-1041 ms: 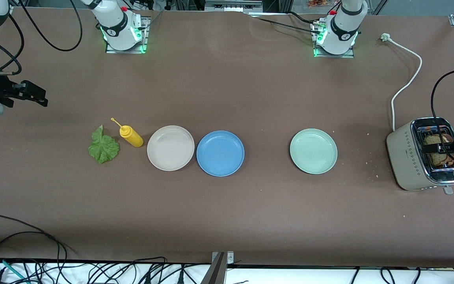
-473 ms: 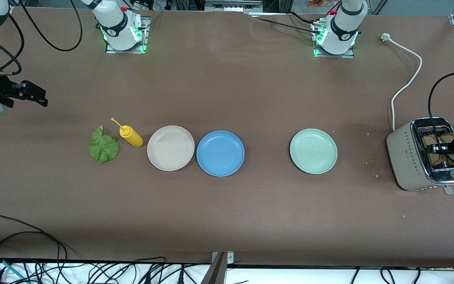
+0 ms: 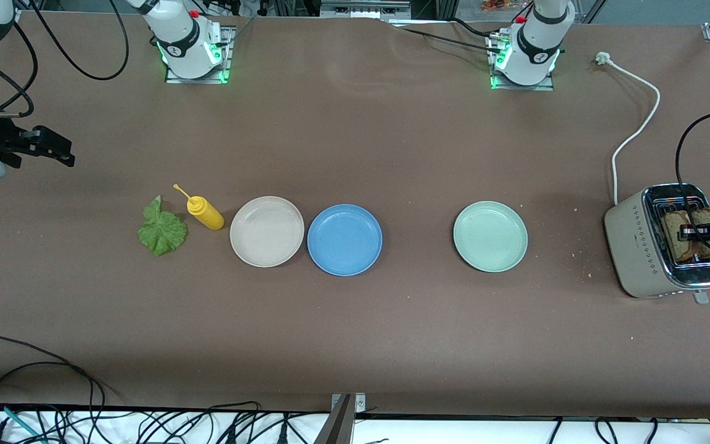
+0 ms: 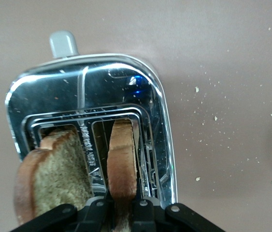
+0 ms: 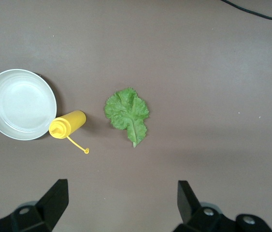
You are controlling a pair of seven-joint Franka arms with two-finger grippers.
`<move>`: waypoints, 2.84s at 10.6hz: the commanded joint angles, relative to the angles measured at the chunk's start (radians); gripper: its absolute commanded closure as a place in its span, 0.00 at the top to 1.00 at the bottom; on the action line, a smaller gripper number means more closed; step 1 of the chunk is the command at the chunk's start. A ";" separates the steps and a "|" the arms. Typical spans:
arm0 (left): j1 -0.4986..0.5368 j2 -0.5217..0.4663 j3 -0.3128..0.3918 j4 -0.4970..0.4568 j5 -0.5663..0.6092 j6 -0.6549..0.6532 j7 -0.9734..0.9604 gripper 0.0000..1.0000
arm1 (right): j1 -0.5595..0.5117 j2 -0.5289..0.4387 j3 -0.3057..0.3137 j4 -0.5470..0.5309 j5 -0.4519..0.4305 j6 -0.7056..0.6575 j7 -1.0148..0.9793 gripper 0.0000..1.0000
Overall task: Make sandwich in blue plate with both arms
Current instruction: 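Grasp one bread slice with the left gripper, then lift the bread slice out of the toaster with the left gripper, then carry the bread slice onto the blue plate and open the left gripper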
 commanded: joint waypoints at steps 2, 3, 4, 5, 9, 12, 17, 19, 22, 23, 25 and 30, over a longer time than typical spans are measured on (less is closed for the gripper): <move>0.006 -0.105 -0.005 0.010 0.015 -0.079 0.069 0.00 | -0.003 -0.011 0.000 0.004 0.015 -0.017 0.009 1.00; 0.006 -0.131 -0.007 0.010 0.015 -0.096 0.069 0.00 | -0.003 -0.011 0.002 0.004 0.015 -0.017 0.009 1.00; 0.006 -0.154 -0.011 0.012 0.014 -0.122 0.069 0.00 | -0.003 -0.011 0.002 0.004 0.015 -0.017 0.009 1.00; 0.005 -0.175 -0.014 0.012 0.014 -0.147 0.069 0.00 | -0.003 -0.011 0.002 0.004 0.015 -0.017 0.009 1.00; -0.006 -0.201 -0.017 0.114 -0.002 -0.268 0.073 0.00 | -0.003 -0.009 0.000 0.004 0.015 -0.017 0.009 1.00; -0.038 -0.174 -0.022 0.116 -0.034 -0.265 0.064 0.00 | -0.003 -0.009 0.000 0.003 0.015 -0.017 0.009 1.00; -0.200 -0.128 -0.013 0.099 -0.106 -0.228 -0.033 0.00 | -0.003 -0.009 0.000 0.003 0.015 -0.018 0.009 1.00; -0.265 -0.125 -0.016 0.075 -0.174 -0.225 -0.219 0.00 | -0.003 -0.009 0.000 0.003 0.015 -0.017 0.009 1.00; -0.356 -0.058 -0.016 0.058 -0.424 -0.179 -0.307 0.00 | -0.003 -0.009 0.002 0.004 0.015 -0.018 0.009 1.00; -0.392 -0.030 -0.016 0.056 -0.504 -0.144 -0.354 0.00 | -0.003 -0.009 0.000 0.003 0.015 -0.017 0.009 1.00; -0.487 0.016 -0.016 0.056 -0.647 -0.071 -0.468 0.00 | -0.003 -0.009 0.002 0.003 0.015 -0.017 0.009 1.00; -0.684 0.171 -0.013 0.073 -1.050 0.161 -0.536 0.00 | -0.003 -0.009 0.000 0.003 0.015 -0.018 0.010 1.00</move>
